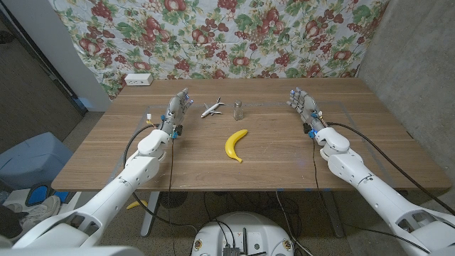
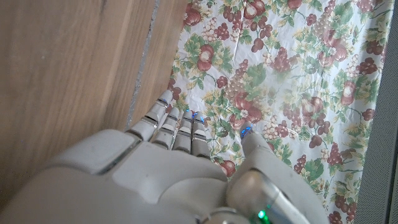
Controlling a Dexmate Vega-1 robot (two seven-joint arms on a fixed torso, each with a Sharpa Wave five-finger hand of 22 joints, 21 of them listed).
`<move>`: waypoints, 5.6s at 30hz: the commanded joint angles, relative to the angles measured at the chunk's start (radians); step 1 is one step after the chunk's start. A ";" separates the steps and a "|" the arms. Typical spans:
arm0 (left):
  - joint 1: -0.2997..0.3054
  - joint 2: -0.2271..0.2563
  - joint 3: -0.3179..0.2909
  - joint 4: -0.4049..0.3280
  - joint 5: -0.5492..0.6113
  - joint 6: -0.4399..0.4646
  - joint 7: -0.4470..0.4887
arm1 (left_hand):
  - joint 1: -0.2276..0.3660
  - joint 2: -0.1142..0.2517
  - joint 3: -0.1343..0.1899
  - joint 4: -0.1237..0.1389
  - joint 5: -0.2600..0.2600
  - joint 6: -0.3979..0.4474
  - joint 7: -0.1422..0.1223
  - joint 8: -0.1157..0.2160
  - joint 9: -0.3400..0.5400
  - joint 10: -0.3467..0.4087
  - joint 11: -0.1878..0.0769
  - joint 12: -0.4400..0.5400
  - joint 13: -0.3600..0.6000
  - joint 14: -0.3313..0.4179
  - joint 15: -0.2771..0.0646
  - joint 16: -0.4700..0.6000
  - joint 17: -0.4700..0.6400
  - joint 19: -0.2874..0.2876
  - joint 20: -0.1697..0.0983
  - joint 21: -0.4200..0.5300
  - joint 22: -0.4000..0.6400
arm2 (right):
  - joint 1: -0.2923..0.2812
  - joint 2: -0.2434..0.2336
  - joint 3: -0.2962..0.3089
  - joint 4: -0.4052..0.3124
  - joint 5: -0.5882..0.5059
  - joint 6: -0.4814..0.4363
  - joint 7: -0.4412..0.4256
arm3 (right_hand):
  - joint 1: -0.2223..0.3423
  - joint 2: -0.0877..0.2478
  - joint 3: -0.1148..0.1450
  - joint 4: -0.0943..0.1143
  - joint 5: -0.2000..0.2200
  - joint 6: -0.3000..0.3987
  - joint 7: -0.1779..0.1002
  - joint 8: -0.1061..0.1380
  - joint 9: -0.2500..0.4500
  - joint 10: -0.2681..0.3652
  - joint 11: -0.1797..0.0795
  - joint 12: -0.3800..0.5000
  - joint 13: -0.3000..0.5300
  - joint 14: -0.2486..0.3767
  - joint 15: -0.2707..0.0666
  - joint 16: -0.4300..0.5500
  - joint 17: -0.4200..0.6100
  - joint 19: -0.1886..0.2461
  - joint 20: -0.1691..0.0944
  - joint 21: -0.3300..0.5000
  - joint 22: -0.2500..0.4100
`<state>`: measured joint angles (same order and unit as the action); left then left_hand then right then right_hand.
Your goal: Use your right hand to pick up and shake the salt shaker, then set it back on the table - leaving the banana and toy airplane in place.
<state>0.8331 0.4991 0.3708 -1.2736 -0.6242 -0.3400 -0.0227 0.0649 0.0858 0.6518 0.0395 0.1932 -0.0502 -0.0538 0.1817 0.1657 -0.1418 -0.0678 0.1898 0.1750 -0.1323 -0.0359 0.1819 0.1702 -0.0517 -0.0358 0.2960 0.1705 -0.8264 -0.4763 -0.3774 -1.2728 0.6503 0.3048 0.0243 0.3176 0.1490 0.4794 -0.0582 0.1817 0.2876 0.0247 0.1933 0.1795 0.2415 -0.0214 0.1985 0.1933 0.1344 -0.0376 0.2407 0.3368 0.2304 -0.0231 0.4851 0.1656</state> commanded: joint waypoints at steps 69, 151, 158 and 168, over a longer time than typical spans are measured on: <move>0.037 0.012 -0.036 0.035 0.025 -0.102 0.026 | 0.006 0.028 0.015 -0.078 -0.003 0.085 -0.024 0.008 0.008 0.096 0.018 0.014 0.003 0.113 -0.015 0.006 0.001 0.157 0.050 0.006 0.008 | -0.012 -0.063 -0.081 -0.288 -0.433 -0.198 -0.396 | 0.057 0.011 0.009 -0.079 0.033 0.079 -0.004 0.017 0.011 0.091 0.011 0.019 0.011 0.094 0.010 0.051 0.003 0.043 0.075 -0.026 0.012; 0.009 0.004 -0.036 0.094 0.008 -0.123 -0.020 | -0.008 0.032 0.020 -0.094 -0.004 0.088 -0.026 0.001 0.007 0.099 0.017 0.006 0.003 0.113 -0.018 -0.001 0.003 0.170 0.053 -0.015 0.009 | 0.083 -0.064 -0.265 -0.361 -0.704 -0.492 -0.389 | 0.088 0.014 0.015 -0.096 0.047 0.098 -0.016 0.016 0.013 0.112 0.007 0.018 0.016 0.101 -0.006 0.070 0.021 0.052 0.076 -0.045 0.014; 0.012 0.006 -0.036 0.090 0.007 -0.123 -0.019 | -0.009 0.032 0.020 -0.094 -0.004 0.088 -0.026 0.000 0.007 0.099 0.018 0.005 0.003 0.114 -0.017 -0.001 0.003 0.170 0.052 -0.017 0.009 | 0.087 -0.065 -0.281 -0.370 -0.726 -0.514 -0.384 | 0.091 0.013 0.015 -0.097 0.048 0.099 -0.016 0.016 0.013 0.111 0.003 0.017 0.016 0.101 -0.008 0.071 0.022 0.053 0.077 -0.046 0.014; 0.017 0.007 -0.037 0.083 0.010 -0.123 -0.014 | -0.010 0.033 0.021 -0.096 -0.004 0.088 -0.027 0.000 0.007 0.098 0.018 0.005 0.004 0.114 -0.019 -0.001 0.003 0.172 0.052 -0.020 0.009 | 0.101 -0.064 -0.304 -0.381 -0.748 -0.560 -0.360 | 0.097 0.013 0.016 -0.099 0.050 0.102 -0.017 0.016 0.014 0.113 0.002 0.017 0.017 0.100 -0.010 0.073 0.023 0.054 0.076 -0.049 0.014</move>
<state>0.8437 0.5040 0.3357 -1.1822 -0.6152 -0.4620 -0.0414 0.0634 0.0921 0.6693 -0.0501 0.1932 0.0324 -0.0749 0.1848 0.1698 -0.0485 -0.0463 0.1963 0.1744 -0.0250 -0.0357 0.1811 0.1696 0.1133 0.0143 0.2803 0.1744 -0.7389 -0.5412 -0.6567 -1.6431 -0.0684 -0.2072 -0.3575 0.4123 0.1595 0.4928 -0.1518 0.2260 0.3804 0.0106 0.2110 0.1882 0.3522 -0.0179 0.2157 0.2069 0.2361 -0.0357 0.3084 0.3551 0.2748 0.0537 0.4390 0.1744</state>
